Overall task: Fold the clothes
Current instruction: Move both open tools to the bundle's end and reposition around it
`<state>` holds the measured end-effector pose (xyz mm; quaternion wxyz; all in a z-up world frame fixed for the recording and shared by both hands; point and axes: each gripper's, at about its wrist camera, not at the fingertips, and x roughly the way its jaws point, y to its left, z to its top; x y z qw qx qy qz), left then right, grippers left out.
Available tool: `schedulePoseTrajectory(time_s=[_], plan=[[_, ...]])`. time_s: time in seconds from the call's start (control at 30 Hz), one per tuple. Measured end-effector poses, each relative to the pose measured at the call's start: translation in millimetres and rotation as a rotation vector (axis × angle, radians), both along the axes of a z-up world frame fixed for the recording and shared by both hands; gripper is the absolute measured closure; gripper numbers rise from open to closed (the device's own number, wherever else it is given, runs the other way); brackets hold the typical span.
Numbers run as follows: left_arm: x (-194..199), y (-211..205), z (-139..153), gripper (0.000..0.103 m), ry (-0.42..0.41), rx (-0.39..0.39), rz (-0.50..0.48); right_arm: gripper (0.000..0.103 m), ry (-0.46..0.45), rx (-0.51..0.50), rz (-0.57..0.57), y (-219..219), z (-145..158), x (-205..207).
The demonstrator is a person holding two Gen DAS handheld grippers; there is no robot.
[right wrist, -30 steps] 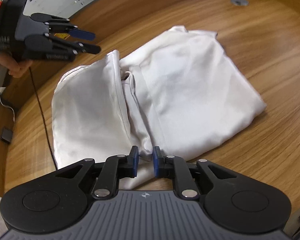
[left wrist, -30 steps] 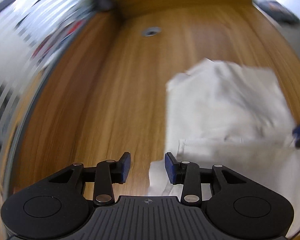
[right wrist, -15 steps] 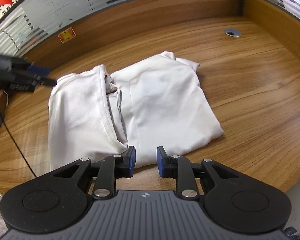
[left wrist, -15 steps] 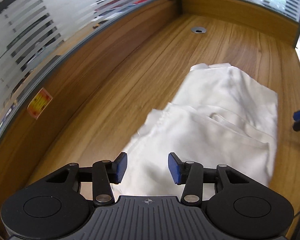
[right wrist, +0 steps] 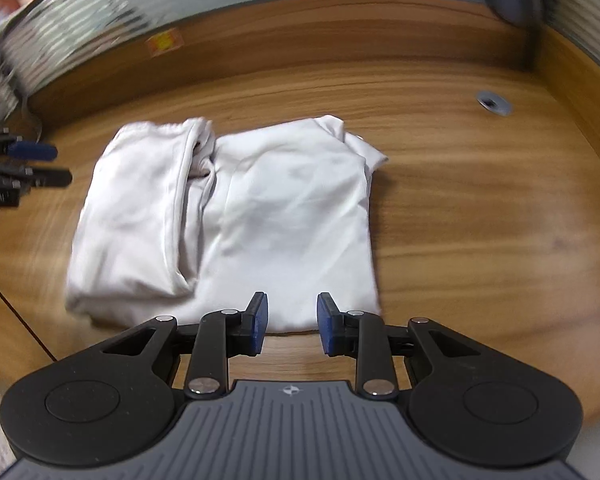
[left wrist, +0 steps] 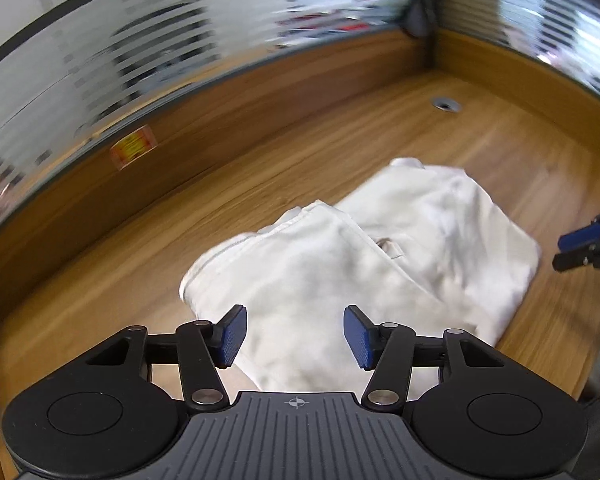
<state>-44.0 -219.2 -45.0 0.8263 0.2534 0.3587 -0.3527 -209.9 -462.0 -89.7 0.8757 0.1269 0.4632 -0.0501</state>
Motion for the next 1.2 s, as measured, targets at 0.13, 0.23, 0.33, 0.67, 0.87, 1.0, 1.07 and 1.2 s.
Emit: schedulePoseTrajectory(time_s=[0.13,0.23,0.33,0.67,0.87,1.0,1.07,1.2], plan=[[-34,-5,0,0.044,-0.059,0.019,0.079,0.072,0.013,-0.030,0.130,-16,1,6],[-50,-8,1,0.042,-0.046,0.014,0.112,0.072,0.005,-0.043,0.196,-23,5,11],[-63,-10,-1,0.042,-0.040,0.005,0.127,0.068,-0.002,-0.039,0.263,-27,8,19],[-101,-31,-1,0.039,-0.083,0.025,0.135,0.064,0.038,-0.155,0.732,-18,2,40],[-124,-57,-8,0.039,-0.111,0.028,0.274,0.064,0.056,-0.221,1.086,-16,-16,45],[-146,-80,-15,0.038,-0.136,0.009,0.393,0.064,0.031,-0.253,1.324,-20,-22,42],[-158,-95,-21,0.038,-0.147,0.013,0.438,0.064,0.011,-0.278,1.437,-23,-26,39],[-177,-125,-33,0.030,-0.144,0.041,0.503,0.064,-0.054,-0.347,1.640,-35,-33,34]])
